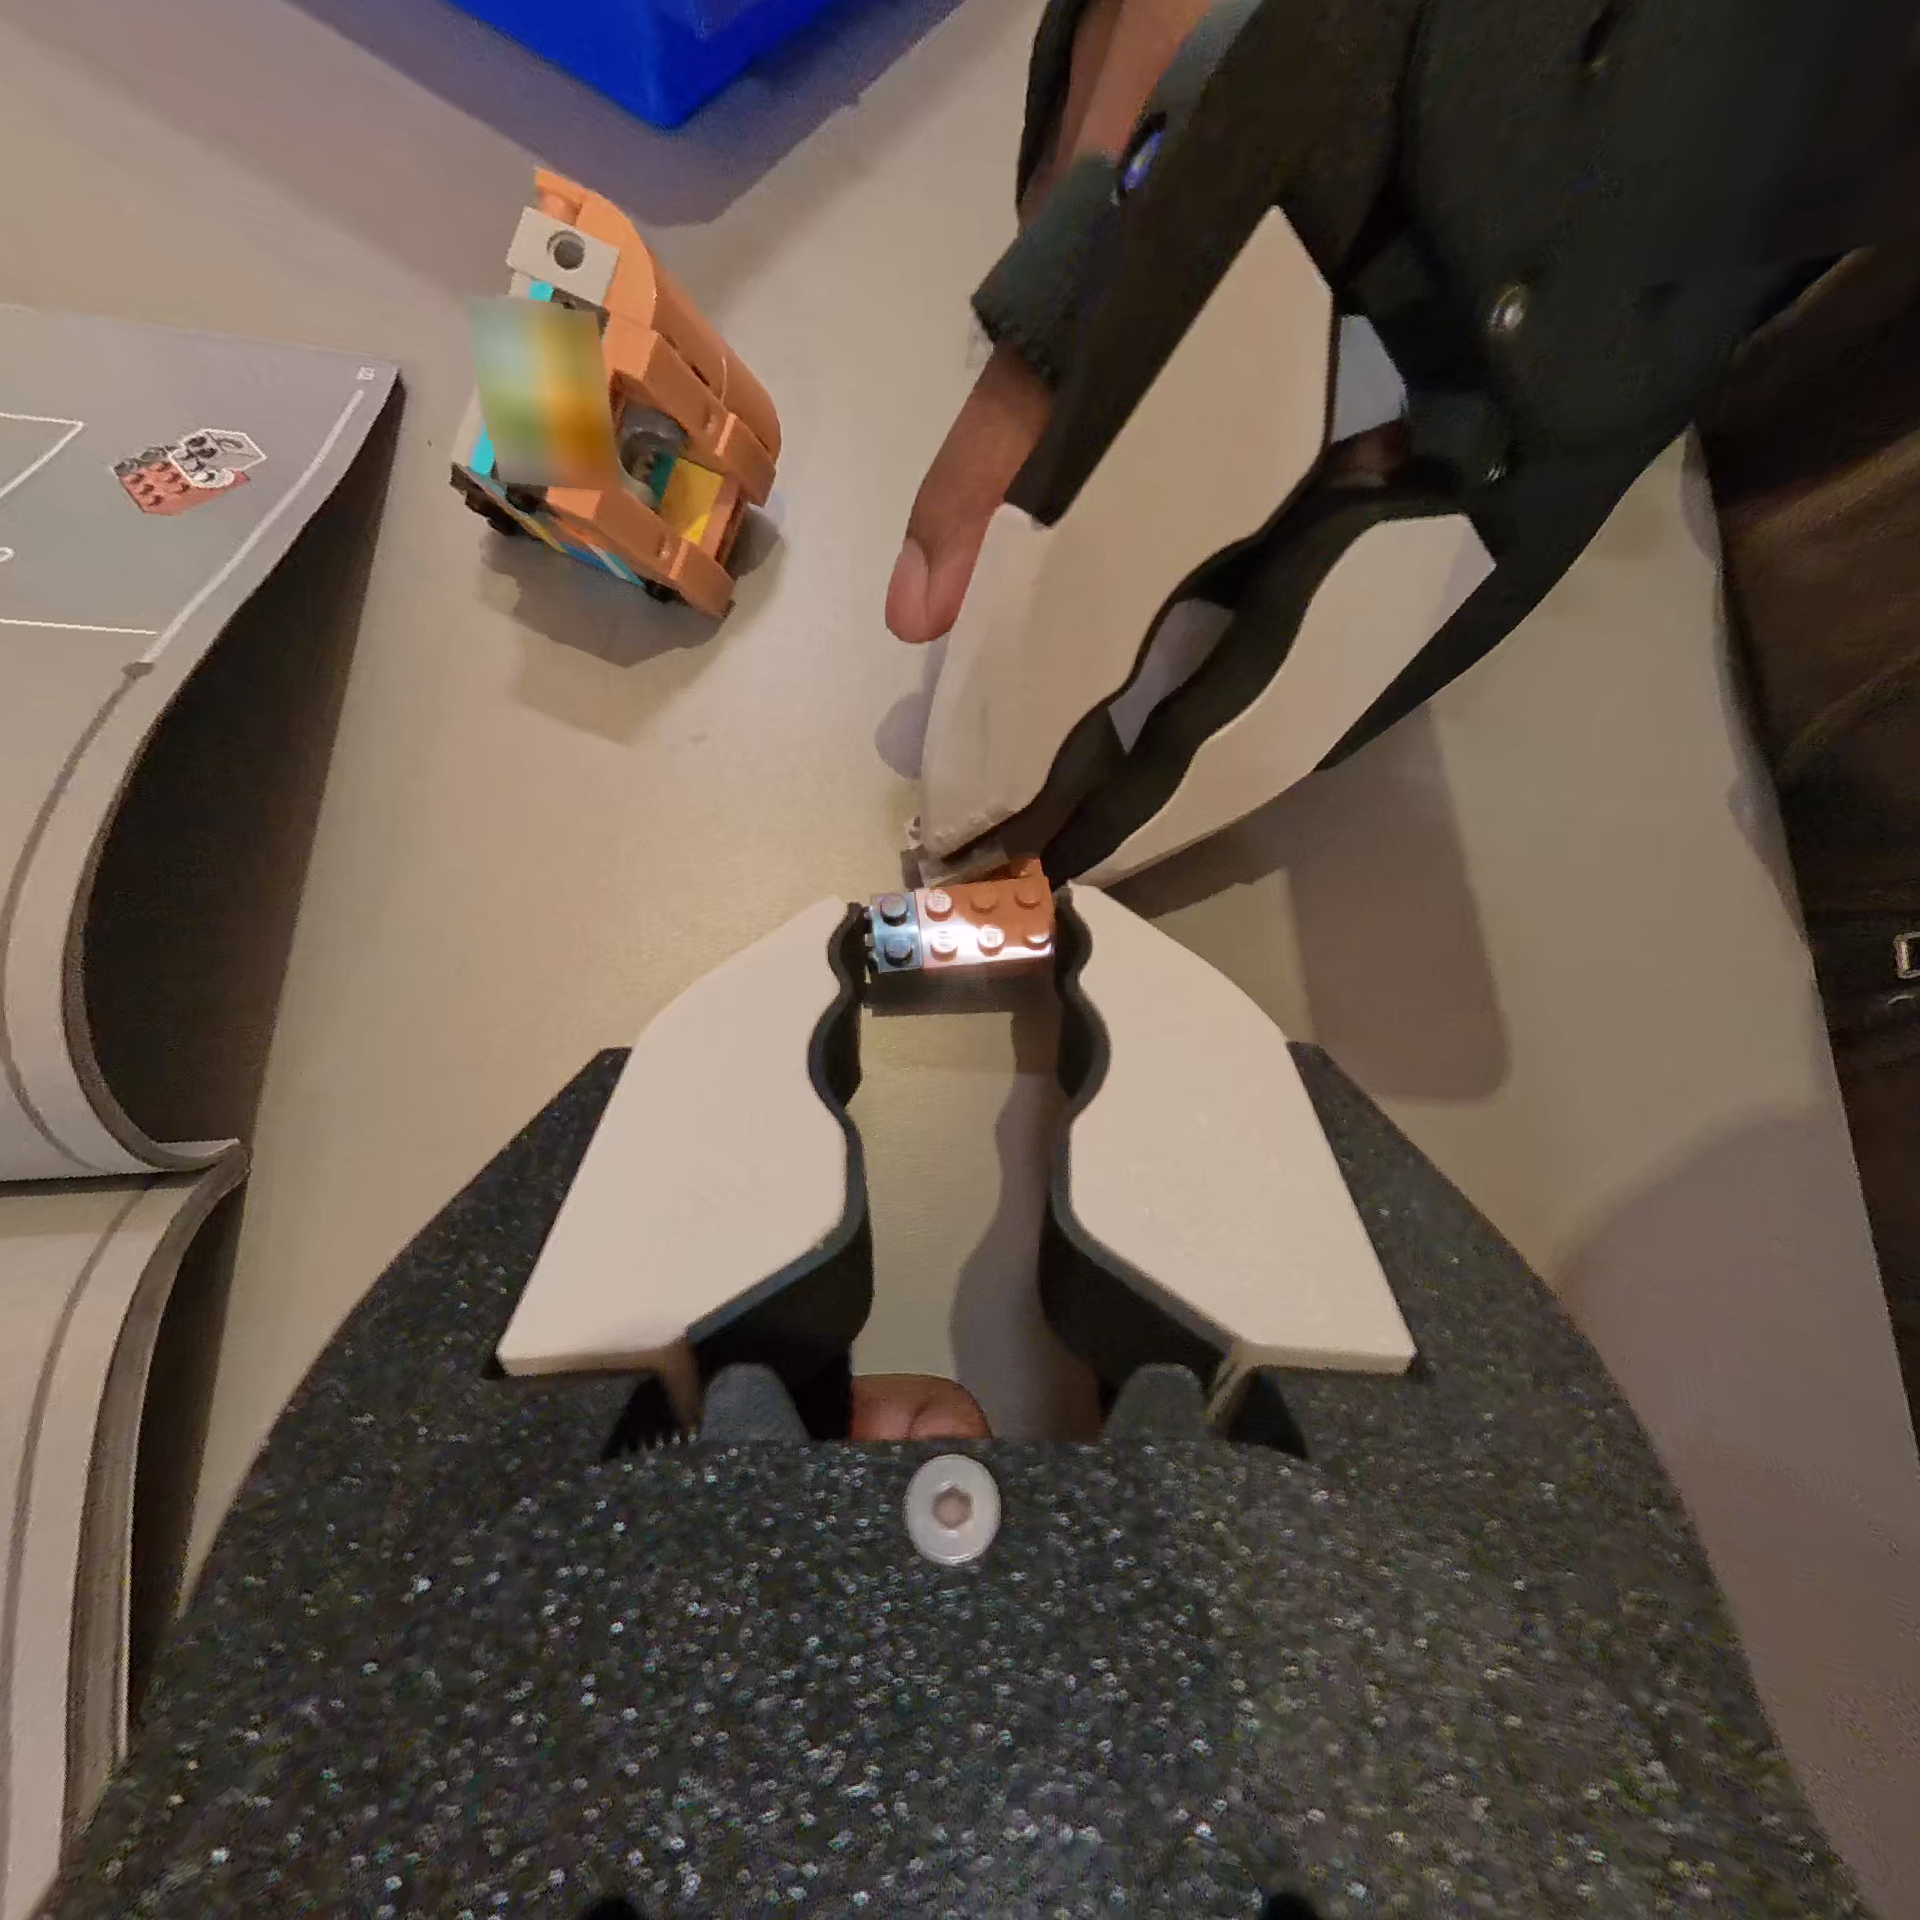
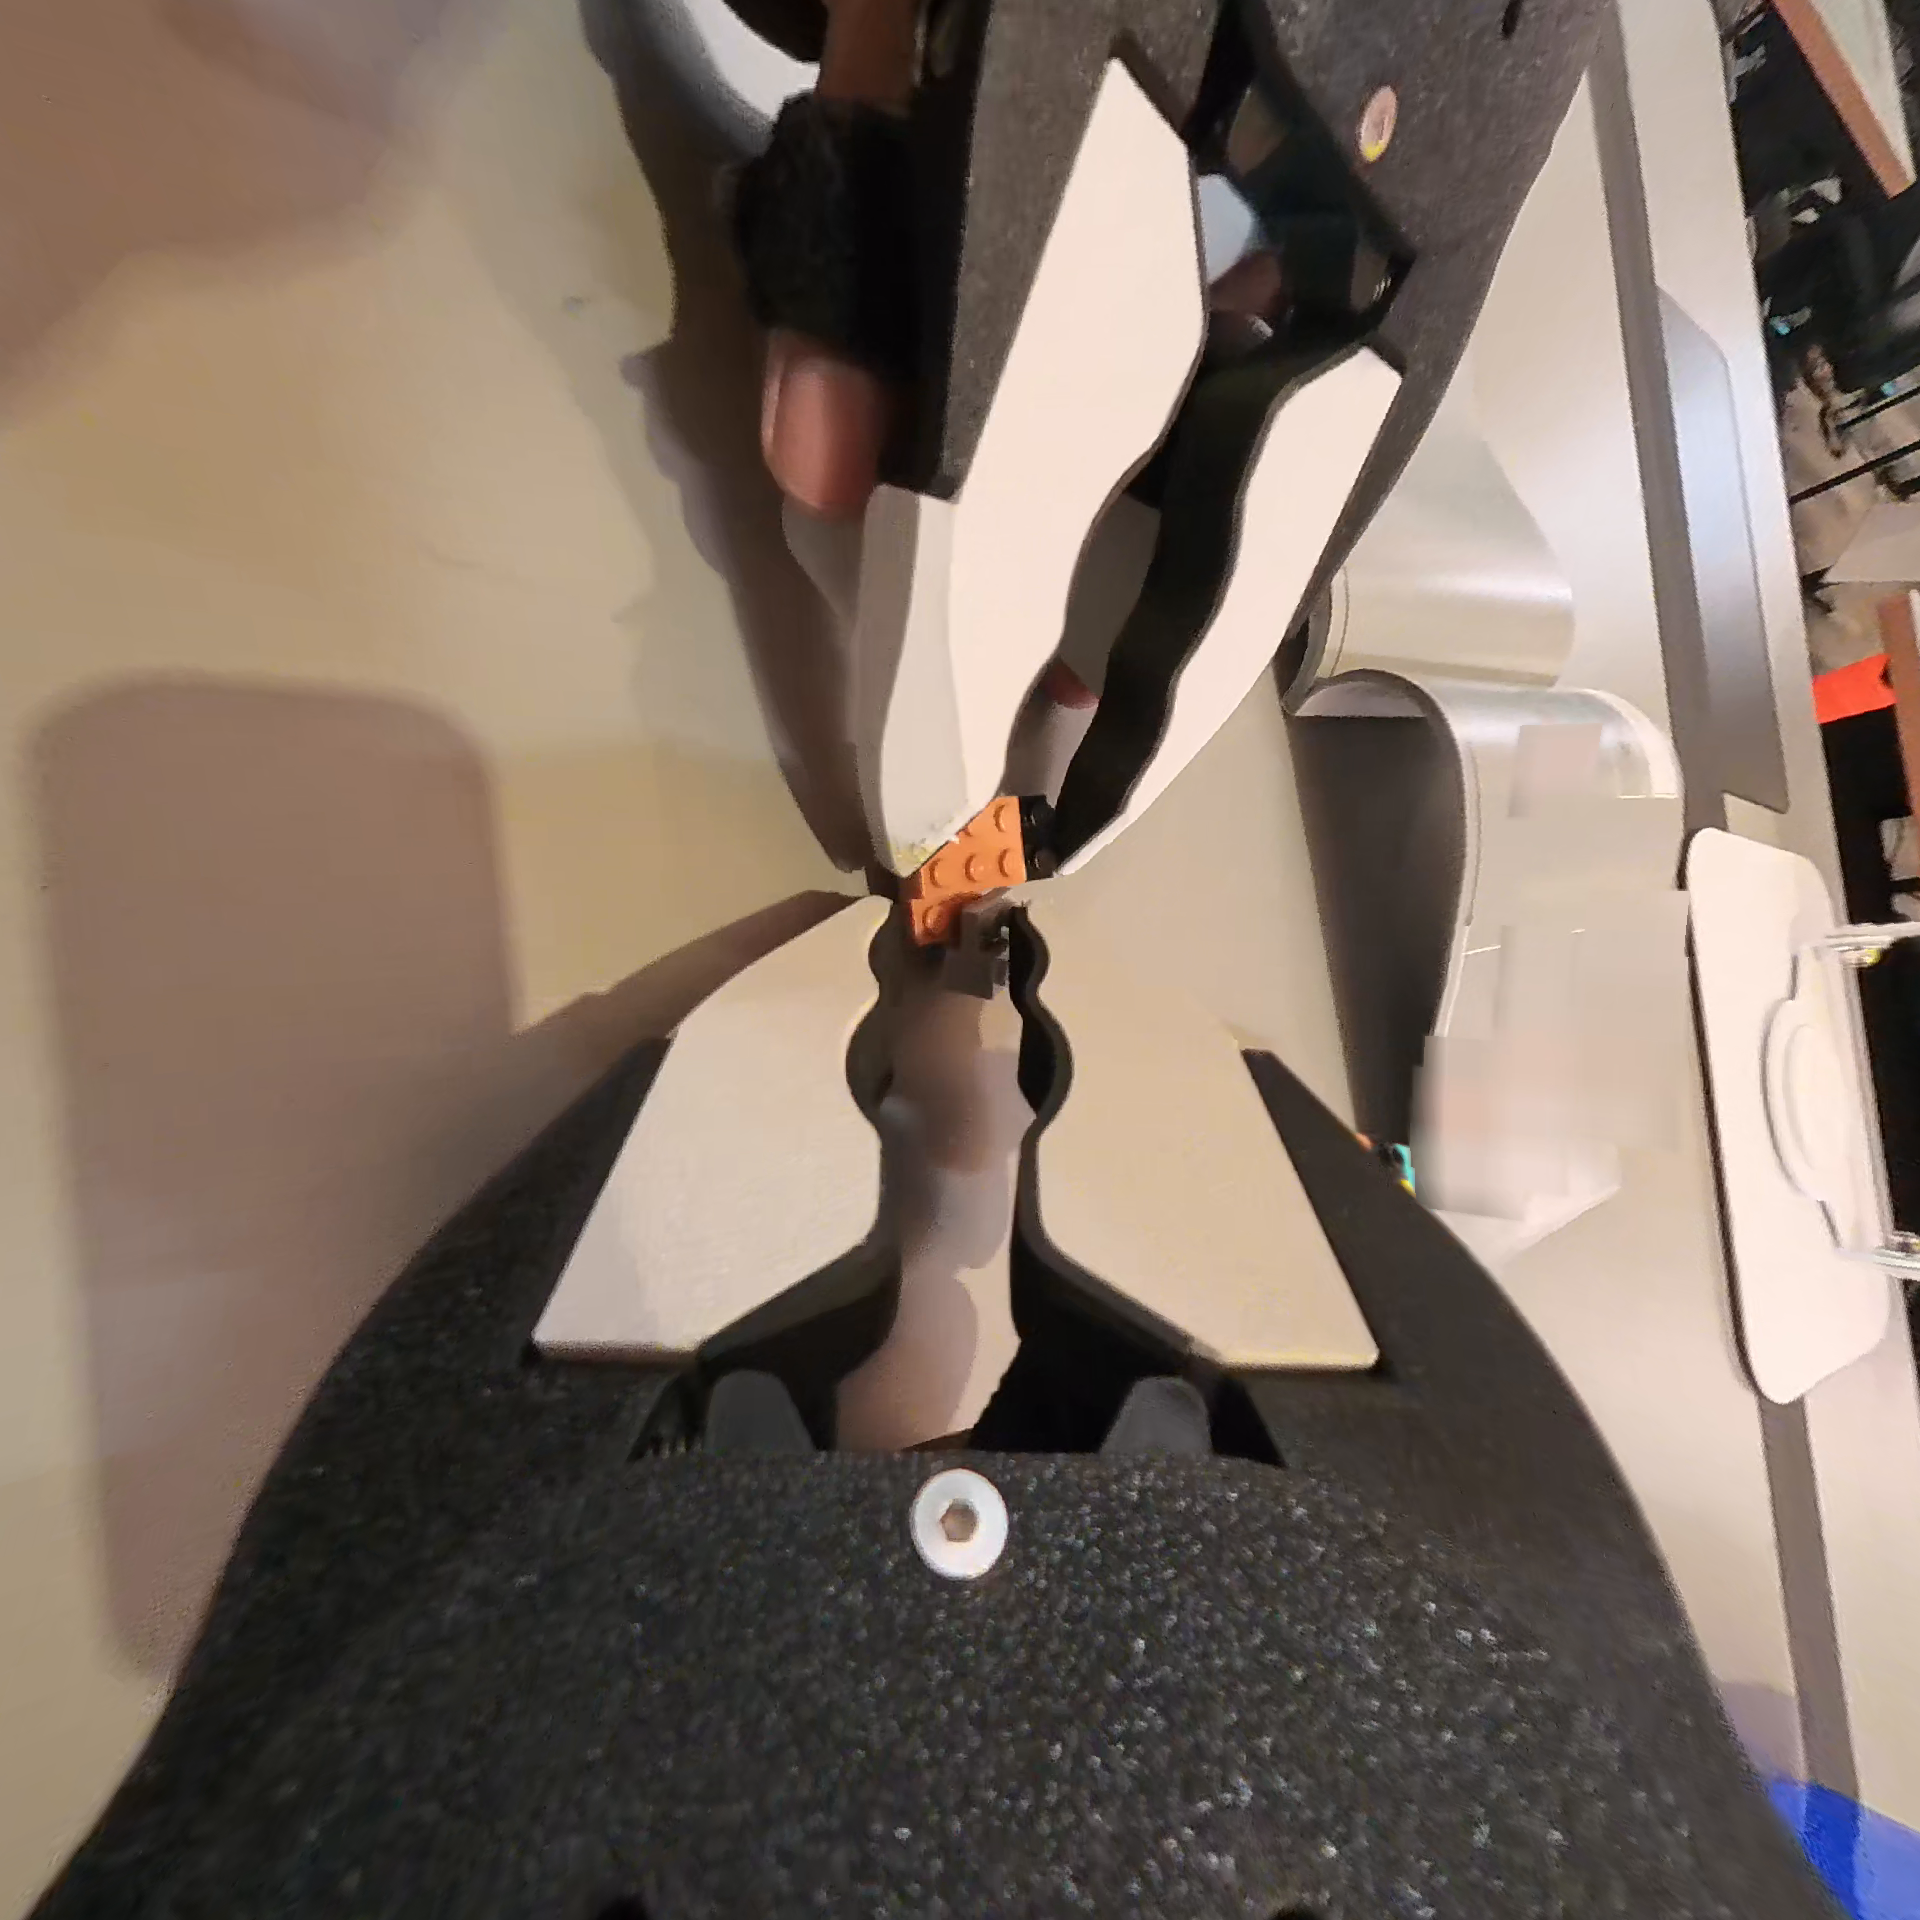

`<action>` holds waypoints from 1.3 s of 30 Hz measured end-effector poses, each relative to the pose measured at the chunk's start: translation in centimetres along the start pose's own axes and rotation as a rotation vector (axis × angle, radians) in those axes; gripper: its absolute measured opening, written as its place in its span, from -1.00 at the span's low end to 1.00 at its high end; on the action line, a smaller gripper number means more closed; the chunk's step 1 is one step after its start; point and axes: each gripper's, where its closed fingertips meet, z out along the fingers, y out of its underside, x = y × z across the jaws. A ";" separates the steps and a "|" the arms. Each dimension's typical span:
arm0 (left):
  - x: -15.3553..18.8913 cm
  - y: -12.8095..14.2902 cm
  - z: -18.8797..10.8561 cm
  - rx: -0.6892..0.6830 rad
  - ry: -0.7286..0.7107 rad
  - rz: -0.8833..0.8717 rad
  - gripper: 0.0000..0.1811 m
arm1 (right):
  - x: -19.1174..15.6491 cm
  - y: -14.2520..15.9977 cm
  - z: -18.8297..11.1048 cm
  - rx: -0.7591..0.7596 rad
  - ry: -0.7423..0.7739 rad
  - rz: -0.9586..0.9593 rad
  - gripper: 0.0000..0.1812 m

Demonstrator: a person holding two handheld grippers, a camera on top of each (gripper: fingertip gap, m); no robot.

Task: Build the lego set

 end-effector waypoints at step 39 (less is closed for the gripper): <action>-0.9 -1.3 -1.6 0.140 0.079 -0.210 -0.57 | 2.2 -0.7 -0.9 0.032 0.175 -0.091 -0.88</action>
